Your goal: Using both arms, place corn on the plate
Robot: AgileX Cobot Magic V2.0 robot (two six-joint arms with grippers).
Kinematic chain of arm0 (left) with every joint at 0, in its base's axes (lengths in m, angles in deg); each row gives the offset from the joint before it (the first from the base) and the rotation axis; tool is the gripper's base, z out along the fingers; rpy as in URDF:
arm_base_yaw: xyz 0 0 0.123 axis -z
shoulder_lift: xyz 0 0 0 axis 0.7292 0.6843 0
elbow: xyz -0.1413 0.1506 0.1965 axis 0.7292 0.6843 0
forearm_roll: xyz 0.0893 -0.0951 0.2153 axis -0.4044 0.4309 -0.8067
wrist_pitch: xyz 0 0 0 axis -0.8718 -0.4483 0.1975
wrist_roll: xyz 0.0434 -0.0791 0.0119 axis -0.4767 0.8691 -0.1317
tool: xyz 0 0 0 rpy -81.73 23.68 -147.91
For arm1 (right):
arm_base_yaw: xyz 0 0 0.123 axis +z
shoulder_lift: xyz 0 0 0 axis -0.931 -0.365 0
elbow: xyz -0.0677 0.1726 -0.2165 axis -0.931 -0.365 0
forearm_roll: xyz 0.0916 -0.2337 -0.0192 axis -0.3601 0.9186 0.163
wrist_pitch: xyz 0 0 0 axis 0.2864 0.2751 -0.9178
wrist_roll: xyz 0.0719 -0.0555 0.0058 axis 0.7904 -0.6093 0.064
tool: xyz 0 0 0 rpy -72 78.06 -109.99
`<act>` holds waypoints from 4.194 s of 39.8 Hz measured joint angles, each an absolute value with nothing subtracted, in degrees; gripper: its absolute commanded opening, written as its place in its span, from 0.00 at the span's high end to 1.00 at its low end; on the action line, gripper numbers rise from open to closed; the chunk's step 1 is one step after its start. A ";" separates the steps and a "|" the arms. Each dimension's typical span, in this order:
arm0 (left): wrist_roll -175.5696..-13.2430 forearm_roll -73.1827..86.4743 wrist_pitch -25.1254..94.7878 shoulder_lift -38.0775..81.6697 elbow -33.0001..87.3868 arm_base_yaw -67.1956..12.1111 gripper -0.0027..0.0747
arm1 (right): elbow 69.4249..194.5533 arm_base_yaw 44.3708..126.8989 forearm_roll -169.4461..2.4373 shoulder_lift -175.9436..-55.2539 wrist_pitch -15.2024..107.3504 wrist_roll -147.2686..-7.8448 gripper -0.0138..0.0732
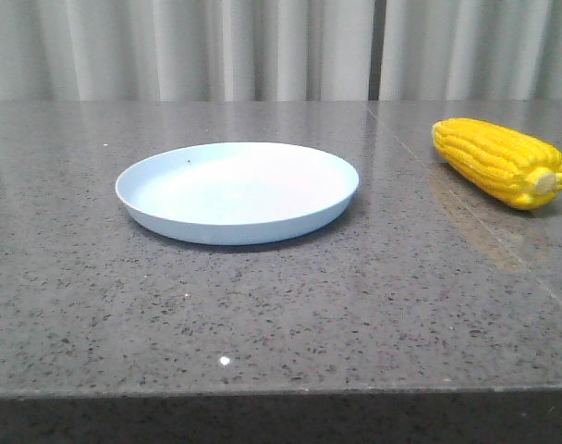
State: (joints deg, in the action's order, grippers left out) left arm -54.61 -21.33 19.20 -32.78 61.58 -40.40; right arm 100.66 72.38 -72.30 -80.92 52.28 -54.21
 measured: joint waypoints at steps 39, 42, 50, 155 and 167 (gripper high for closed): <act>-54.61 -21.33 19.20 -32.78 61.58 -40.40 0.99 | 124.89 75.79 -72.41 -116.60 66.83 -54.21 0.16; -54.61 -21.33 19.20 -32.78 61.58 -40.40 0.99 | 127.60 78.00 -72.52 -121.82 68.02 -54.21 0.16; -54.61 -21.33 19.20 -32.78 61.58 -40.40 0.99 | 133.87 80.07 -72.99 -134.83 72.19 -54.21 0.16; -54.61 -21.33 19.20 -32.78 61.58 -40.40 0.99 | 151.80 103.75 -61.34 -147.58 78.06 -15.51 0.51; -54.61 -21.33 19.20 -32.78 61.58 -40.40 0.99 | 151.92 94.21 -59.78 -142.30 86.19 -18.84 0.86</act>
